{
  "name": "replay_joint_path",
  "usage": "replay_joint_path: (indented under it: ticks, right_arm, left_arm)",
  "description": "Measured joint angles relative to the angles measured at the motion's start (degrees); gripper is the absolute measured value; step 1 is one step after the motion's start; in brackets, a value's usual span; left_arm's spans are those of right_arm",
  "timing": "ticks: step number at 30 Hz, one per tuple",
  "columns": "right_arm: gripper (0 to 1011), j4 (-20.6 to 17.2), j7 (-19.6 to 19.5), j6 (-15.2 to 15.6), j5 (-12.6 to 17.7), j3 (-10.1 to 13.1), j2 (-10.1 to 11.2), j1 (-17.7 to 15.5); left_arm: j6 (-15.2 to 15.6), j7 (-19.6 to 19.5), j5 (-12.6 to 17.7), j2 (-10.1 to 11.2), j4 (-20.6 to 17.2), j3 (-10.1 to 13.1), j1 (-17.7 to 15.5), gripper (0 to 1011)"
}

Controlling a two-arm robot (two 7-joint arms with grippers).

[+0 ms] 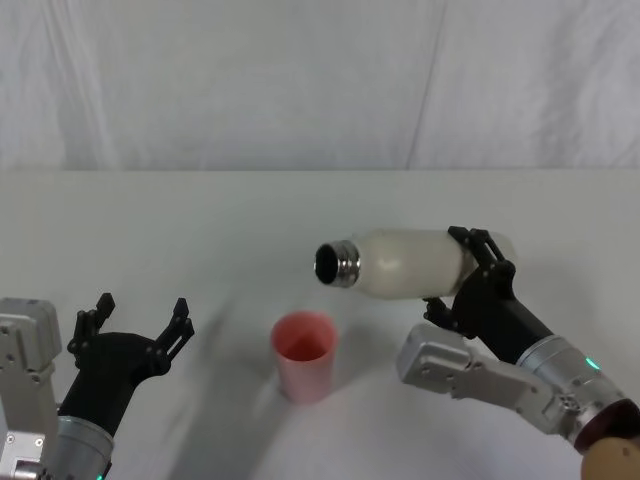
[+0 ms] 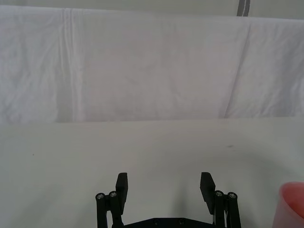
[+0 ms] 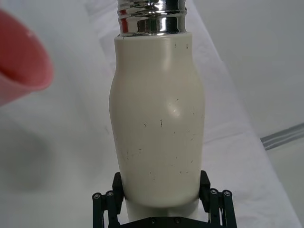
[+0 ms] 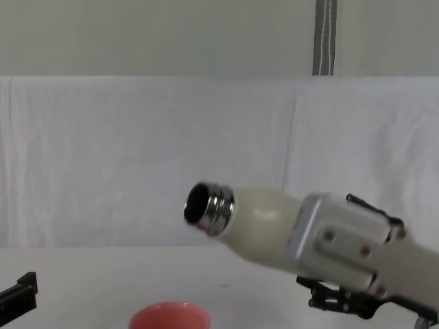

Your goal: Grasp the thermos with one hand and pour water into the cup lid.

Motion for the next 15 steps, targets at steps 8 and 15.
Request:
replay_joint_path:
  ticks: [8,15]
  right_arm:
    - [950,-3.1,3.6,-0.8,8.6,3.7,-0.7,-2.2]
    - [950,-4.9,7.0,-1.2,18.5,7.6,-1.9,-4.5]
  left_arm:
    - [0.0,0.0,0.0,0.0,0.0,0.0,0.0,1001]
    - [0.0,0.0,0.0,0.0,0.0,0.0,0.0,1001]
